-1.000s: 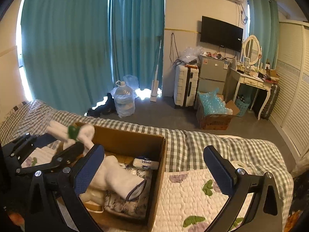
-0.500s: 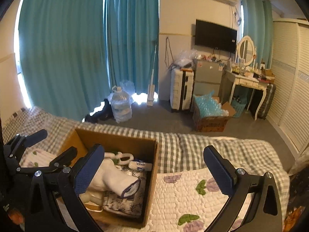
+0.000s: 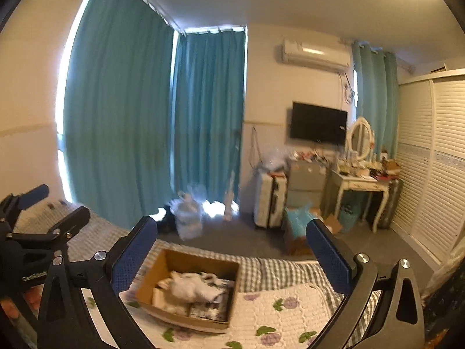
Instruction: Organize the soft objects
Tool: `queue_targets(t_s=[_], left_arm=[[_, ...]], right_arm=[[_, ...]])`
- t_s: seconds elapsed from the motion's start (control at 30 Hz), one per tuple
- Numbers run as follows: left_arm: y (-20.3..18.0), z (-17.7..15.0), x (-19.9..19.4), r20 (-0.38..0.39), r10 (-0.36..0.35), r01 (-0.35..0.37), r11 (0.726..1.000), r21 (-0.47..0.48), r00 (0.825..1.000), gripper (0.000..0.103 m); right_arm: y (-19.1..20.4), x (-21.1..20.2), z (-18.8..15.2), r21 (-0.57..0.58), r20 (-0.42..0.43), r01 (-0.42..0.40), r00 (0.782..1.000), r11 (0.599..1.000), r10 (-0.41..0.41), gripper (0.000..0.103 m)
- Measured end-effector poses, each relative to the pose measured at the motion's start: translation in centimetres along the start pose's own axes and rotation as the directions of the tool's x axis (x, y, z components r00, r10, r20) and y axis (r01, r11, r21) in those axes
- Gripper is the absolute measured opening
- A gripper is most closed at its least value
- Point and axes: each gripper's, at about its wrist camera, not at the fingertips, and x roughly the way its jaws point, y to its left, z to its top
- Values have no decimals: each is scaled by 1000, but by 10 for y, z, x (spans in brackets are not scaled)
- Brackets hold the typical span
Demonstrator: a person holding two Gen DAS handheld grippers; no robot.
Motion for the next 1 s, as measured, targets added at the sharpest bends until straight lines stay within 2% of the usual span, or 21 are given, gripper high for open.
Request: queue_targets(t_s=[0.13,0.2,0.33,0.4,0.53,0.6,0.7,0.8,1.0], left_arm=[[5,-3,-35,56,7,-7,1000,-2,998,103],[8,-12,-42,58,7,-7,1000,-12,998,103],[13,-43,-48,57,5,-4,1000,-29,998,103],[12,-62,-46,62,17,-15,1000,-22,998,103],[13,-98,-35,31,19,-18,998,-53,999,103],[14,-122,-24,-3,5,-5,998,-55,1000,103],[14,-150,-17,-27,39,-39,999,-31,999,103],[15,-166,-6,-70,22,-24,999,-27,997,103],[14,-176,4,-130,28,-32,999,-25,991,103]], right_arm=[[2,-40,-4,15,57,-45,997,999,45,103],[3,-49,-14,21,70,-62,996,998,60,103],[8,-46,-48,32,68,-101,993,994,98,103],[11,-42,-68,39,94,-126,988,991,122,103],[15,-13,-109,69,44,-128,991,989,125,103],[19,3,-136,70,8,-98,995,993,97,103],[26,26,-175,69,-58,-78,995,995,82,103],[31,40,-192,52,-91,-69,993,996,74,103],[32,50,-197,47,-122,-61,990,997,66,103]])
